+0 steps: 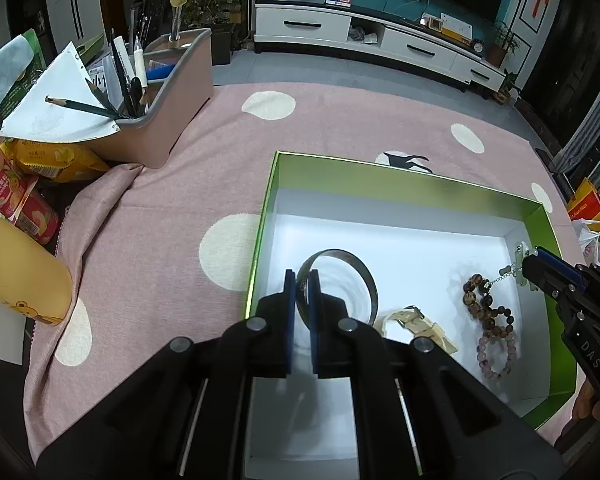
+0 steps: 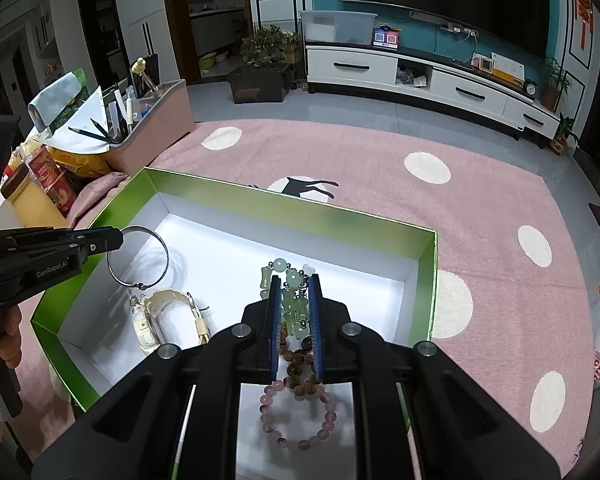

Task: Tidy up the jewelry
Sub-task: 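Open the left gripper to drop the bangle while the right releases the jade beads, then move both open grippers back toward the jewelry left on the table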

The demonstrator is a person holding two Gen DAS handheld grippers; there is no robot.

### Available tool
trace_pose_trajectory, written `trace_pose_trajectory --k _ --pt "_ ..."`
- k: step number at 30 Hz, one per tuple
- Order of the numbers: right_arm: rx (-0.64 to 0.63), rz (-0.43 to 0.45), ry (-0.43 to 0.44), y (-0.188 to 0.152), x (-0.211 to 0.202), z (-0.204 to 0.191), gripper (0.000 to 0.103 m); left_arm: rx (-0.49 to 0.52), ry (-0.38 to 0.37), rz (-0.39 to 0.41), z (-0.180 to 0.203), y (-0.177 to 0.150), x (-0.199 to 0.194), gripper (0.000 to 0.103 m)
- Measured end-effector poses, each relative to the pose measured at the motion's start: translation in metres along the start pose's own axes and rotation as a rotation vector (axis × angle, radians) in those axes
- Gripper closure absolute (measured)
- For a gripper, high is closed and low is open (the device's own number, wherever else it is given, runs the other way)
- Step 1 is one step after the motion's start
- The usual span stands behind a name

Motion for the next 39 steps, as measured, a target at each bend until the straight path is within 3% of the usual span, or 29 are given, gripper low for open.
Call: trace_pose_trajectory --k 14,16,17,19,20,22,24,30,39 --pt "0.021 -0.016 -0.016 -0.003 0.002 0.005 0.087 0.014 -0.001 0.0 0.004 0.0 0.001 0.096" --pt "0.023 -0.013 -0.015 -0.003 0.001 0.006 0.086 0.012 0.0 -0.002 0.004 0.0 0.0 0.083" --pt "0.026 -0.011 -0.014 -0.003 -0.001 0.006 0.083 0.009 -0.006 -0.002 0.005 0.0 -0.001 0.082" --pt "0.037 0.0 -0.016 -0.003 -0.005 0.007 0.067 0.012 -0.013 0.001 0.007 0.0 -0.005 0.074" --pt "0.041 0.005 -0.016 -0.002 -0.007 0.007 0.066 0.015 -0.016 0.003 0.009 0.001 -0.007 0.071" --pt "0.05 0.014 -0.013 -0.002 -0.013 0.008 0.062 0.031 -0.019 0.015 0.014 0.002 -0.013 0.041" --pt "0.056 0.028 -0.01 -0.001 -0.019 0.009 0.052 0.039 -0.028 0.027 0.017 0.004 -0.019 0.036" --pt "0.076 0.07 -0.005 -0.001 -0.043 0.013 0.043 0.032 -0.019 0.053 0.013 0.006 -0.039 0.03" --pt "0.11 0.121 0.001 -0.008 -0.086 0.021 0.04 0.027 -0.001 0.094 0.004 -0.003 -0.078 0.028"
Point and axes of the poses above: each gripper's, at about its wrist camera, not at the fingertips, and x roughly the way its jaws point, z to its right, y to its top, the point moved 6 cm from there along x, roughly the way its jaws point, and after that the axes turned 11 degrees about z, right-handed, at the moved point
